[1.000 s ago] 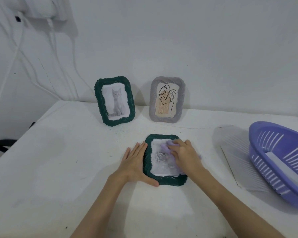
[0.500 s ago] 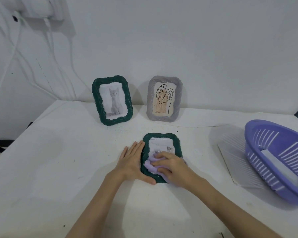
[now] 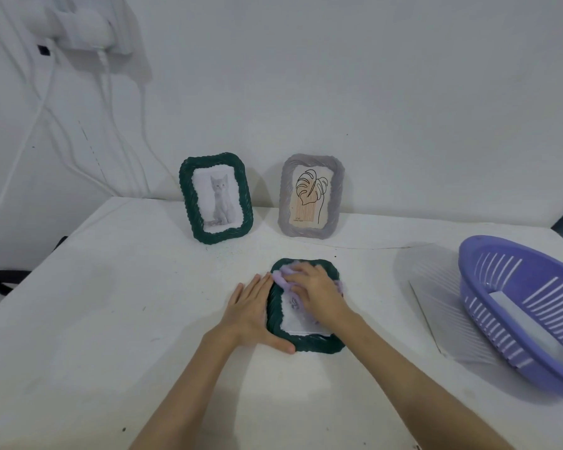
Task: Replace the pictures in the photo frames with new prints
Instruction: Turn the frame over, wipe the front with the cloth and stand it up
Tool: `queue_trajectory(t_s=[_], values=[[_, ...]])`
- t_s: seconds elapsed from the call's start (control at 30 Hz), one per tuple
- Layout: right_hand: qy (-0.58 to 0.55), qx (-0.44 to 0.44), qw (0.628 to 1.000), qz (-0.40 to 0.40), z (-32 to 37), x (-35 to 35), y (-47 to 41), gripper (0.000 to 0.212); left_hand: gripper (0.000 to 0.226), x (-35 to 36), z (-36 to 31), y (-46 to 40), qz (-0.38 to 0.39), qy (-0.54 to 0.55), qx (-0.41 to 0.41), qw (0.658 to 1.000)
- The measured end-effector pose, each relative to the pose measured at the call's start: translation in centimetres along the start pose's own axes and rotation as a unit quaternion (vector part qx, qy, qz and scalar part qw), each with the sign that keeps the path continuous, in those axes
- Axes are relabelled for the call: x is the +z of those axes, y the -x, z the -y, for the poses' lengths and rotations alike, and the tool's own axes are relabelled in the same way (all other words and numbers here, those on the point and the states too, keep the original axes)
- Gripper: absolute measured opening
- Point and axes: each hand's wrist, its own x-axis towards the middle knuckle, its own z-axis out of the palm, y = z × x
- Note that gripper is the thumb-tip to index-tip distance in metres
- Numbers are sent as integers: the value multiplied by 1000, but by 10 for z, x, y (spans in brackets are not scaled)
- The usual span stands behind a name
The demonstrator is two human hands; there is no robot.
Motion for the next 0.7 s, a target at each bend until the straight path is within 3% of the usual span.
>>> queue_trajectory(t_s=[0.13, 0.2, 0.27, 0.33, 0.4, 0.43, 0.5, 0.57, 0.63, 0.7], values=[[-7, -62, 997, 51, 7, -7, 50, 25, 160, 0, 1, 1, 3, 3, -2, 1000], [-79, -61, 993, 69, 11, -21, 57, 24, 161, 1, 1, 0, -1, 10, -1, 1000], [-157, 22, 987, 15, 10, -36, 52, 35, 162, 2, 1, 0, 2, 11, 0, 1000], [-95, 92, 991, -31, 6, -47, 43, 39, 162, 2, 1, 0, 3, 11, 1, 1000], [16, 123, 992, 37, 6, -53, 37, 26, 163, 1, 1, 2, 6, 15, 2, 1000], [37, 137, 987, 78, 9, -54, 37, 30, 164, 1, 1, 2, 8, 17, 1, 1000], [18, 164, 981, 105, 9, -53, 37, 34, 158, -1, 0, 1, 16, 23, -6, 1000], [-33, 191, 978, 82, 4, -55, 36, 27, 145, -4, -2, 3, 29, 32, -5, 999], [-122, 219, 967, 44, 2, -61, 37, 31, 138, -10, -8, 8, 15, 114, -6, 993], [-253, 244, 936, -29, 6, -69, 36, 24, 108, -18, -21, 14, -74, 302, -20, 950]])
